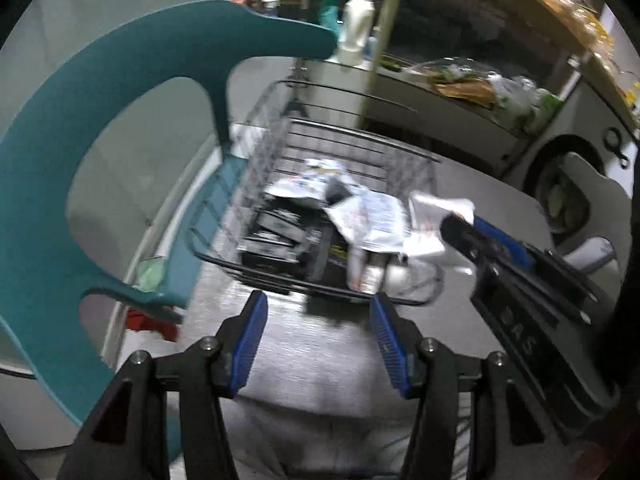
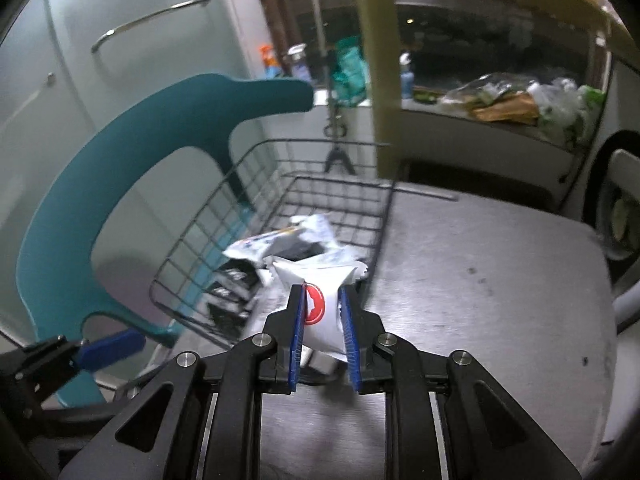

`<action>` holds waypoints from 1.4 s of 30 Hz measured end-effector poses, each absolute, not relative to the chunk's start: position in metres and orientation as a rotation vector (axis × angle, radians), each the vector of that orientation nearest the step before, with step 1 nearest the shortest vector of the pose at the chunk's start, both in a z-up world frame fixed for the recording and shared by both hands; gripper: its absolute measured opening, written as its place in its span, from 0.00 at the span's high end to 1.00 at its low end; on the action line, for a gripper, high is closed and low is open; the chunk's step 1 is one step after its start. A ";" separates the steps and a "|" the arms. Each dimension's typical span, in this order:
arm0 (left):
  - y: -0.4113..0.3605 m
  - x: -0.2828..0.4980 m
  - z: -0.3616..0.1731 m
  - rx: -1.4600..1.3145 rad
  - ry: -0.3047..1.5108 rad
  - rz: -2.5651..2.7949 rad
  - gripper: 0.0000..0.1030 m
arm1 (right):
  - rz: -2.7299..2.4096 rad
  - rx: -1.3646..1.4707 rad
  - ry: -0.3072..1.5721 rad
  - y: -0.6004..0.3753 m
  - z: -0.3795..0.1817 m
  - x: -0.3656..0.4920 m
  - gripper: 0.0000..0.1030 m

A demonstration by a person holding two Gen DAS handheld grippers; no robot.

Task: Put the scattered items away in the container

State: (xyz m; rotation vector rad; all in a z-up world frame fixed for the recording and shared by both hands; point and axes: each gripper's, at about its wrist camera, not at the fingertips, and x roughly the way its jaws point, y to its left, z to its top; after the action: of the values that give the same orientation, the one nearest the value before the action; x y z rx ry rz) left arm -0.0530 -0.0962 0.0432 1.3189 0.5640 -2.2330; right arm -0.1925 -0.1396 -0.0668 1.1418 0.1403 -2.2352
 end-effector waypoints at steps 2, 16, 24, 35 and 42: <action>-0.102 -0.051 0.043 1.299 0.583 -2.225 0.42 | -2.228 1.132 0.112 -0.143 -0.068 -0.190 0.79; -0.082 -0.036 0.059 1.280 0.530 -2.283 0.35 | -2.371 1.063 0.140 -0.102 -0.035 -0.163 0.59; -0.028 -0.020 0.062 1.359 0.453 -2.409 0.32 | -2.513 1.135 0.029 -0.010 -0.036 -0.124 0.44; 0.024 0.018 0.082 1.367 0.408 -2.525 0.32 | -2.650 1.133 -0.069 0.084 -0.012 -0.062 0.20; 0.031 0.018 0.089 1.337 0.381 -2.550 0.27 | -2.657 1.095 -0.130 0.087 -0.008 -0.060 0.20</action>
State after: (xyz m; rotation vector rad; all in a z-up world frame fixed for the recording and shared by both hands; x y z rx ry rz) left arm 0.0183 0.0308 0.0890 1.3368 0.3815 -2.5503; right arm -0.0603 0.0871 -0.0080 1.0952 -0.1297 -2.6566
